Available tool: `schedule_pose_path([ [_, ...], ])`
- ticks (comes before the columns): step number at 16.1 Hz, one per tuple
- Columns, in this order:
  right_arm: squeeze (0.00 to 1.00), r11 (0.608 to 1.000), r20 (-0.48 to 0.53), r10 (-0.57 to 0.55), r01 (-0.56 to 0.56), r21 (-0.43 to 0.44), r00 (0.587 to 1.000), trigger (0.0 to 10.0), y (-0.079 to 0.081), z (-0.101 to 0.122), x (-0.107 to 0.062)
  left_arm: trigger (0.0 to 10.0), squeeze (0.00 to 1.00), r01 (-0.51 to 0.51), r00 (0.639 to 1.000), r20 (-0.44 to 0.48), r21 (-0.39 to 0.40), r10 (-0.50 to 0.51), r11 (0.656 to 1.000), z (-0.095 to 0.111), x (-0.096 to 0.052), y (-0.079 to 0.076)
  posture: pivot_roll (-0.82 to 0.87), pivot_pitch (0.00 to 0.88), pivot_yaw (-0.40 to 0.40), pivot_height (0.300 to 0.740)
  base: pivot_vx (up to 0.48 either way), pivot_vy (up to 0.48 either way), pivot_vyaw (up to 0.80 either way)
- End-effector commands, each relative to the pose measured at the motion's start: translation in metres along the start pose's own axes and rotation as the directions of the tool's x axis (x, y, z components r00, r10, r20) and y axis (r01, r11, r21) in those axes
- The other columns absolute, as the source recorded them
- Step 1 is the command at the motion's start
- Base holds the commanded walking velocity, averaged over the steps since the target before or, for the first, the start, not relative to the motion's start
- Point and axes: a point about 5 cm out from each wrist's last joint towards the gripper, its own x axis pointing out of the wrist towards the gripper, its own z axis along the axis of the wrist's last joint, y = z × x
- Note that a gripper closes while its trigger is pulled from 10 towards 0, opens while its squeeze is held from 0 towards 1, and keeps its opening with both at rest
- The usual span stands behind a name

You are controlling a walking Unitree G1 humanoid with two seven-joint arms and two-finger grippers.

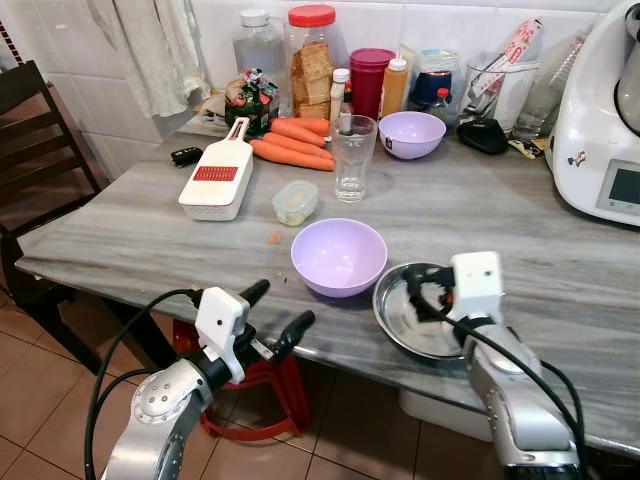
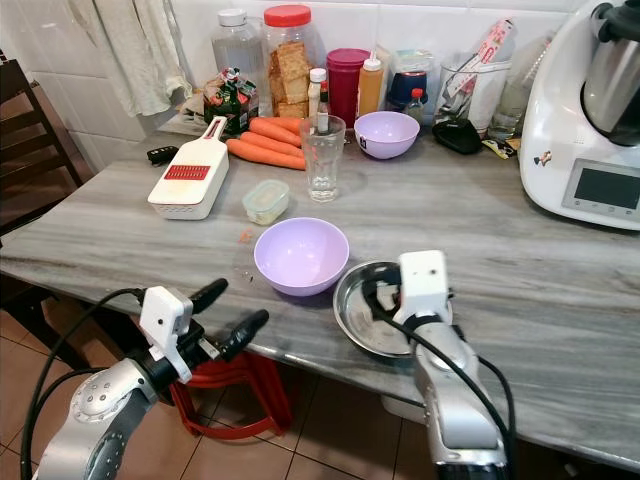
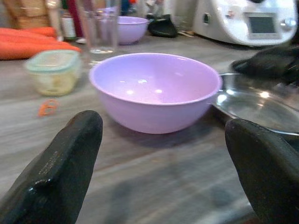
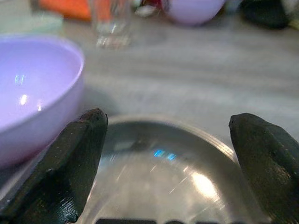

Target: Setting the table

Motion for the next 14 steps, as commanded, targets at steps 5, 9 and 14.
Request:
schedule_pose_path([
  [5, 0.0, 0.999, 0.188, -0.05, 0.047, 0.021, 0.981, 10.0, 0.003, 0.016, -0.02, 10.0, 0.0, -0.25, 0.968, -0.006, 0.07, 0.251, 0.966, 0.001, -0.008, 0.023, -0.02, 0.0, 0.055, 0.74, 0.0, 0.0, 0.0],
  [9, 0.0, 0.998, 0.178, -0.06, 0.055, 0.032, 0.982, 10.0, 0.003, 0.008, -0.025, 10.0, 0.0, -0.425, 0.904, -0.007, 0.121, 0.428, 0.897, 0.0, -0.004, 0.036, -0.02, 0.0, 0.045, 0.74, 0.0, 0.0, -0.54],
  [14, 0.0, 0.999, 0.191, -0.047, 0.042, 0.029, 0.98, 10.0, 0.004, 0.008, -0.024, 10.0, 0.0, -0.491, 0.868, 0.001, 0.156, 0.497, 0.857, -0.001, -0.003, 0.041, -0.01, 0.0, 0.036, 0.74, 0.0, 0.0, -0.8],
])
